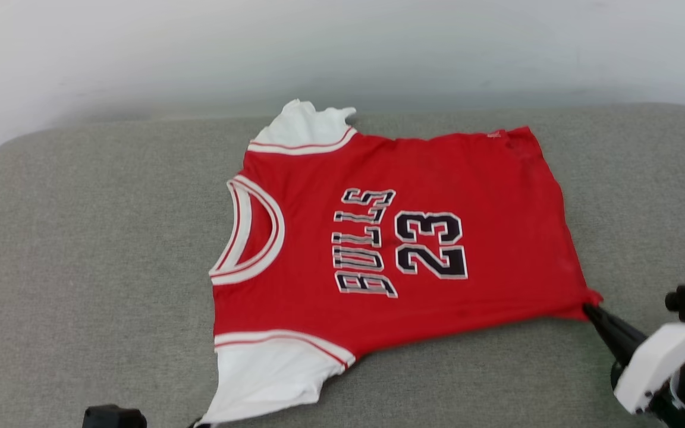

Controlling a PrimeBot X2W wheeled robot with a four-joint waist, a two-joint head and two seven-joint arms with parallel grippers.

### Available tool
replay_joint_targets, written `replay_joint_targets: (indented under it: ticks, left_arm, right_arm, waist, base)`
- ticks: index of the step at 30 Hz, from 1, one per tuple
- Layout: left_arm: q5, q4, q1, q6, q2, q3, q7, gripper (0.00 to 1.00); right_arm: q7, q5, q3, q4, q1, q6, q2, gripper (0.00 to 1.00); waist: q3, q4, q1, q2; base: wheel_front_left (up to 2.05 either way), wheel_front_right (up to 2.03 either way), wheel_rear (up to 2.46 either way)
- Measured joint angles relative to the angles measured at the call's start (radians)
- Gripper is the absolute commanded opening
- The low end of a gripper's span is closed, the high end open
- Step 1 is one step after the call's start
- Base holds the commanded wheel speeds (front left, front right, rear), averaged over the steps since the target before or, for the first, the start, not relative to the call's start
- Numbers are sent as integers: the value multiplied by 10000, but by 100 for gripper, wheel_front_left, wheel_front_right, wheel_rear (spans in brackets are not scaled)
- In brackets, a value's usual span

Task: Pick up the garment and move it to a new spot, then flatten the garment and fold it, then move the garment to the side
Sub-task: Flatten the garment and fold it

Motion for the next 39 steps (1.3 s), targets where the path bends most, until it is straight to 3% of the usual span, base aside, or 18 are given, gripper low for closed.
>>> replay_joint_targets:
  ticks: [8,17,29,39]
  left_arm:
    - [-813,-826,1383,23,566,-90,1005,0]
    - [-865,-1200,1605,12,711,13,819,0]
    - [-219,-1415,-390,-337,573,587,-253,0]
    - [174,-750,-3282,-550,334,673,-176,0]
  right_arm:
    - [694,612,-155,-1453,1866,0,-792,0]
    - [909,380,-702,-2445,2713,0,-1003,0]
    - [1703,-75,-1728,-3509,2398,0,-978,0]
    - [2930,-1035,-2084,-3797,932,-2,-786,0]
  waist:
    - [-350,-99,0,0]
    - [-254,-276,1,0]
    - [369,-412,3,0]
    - [1644,-438,4,0]
  base:
    - [0,0,0]
    - [0,0,0]
    - [0,0,0]
    - [0,0,0]
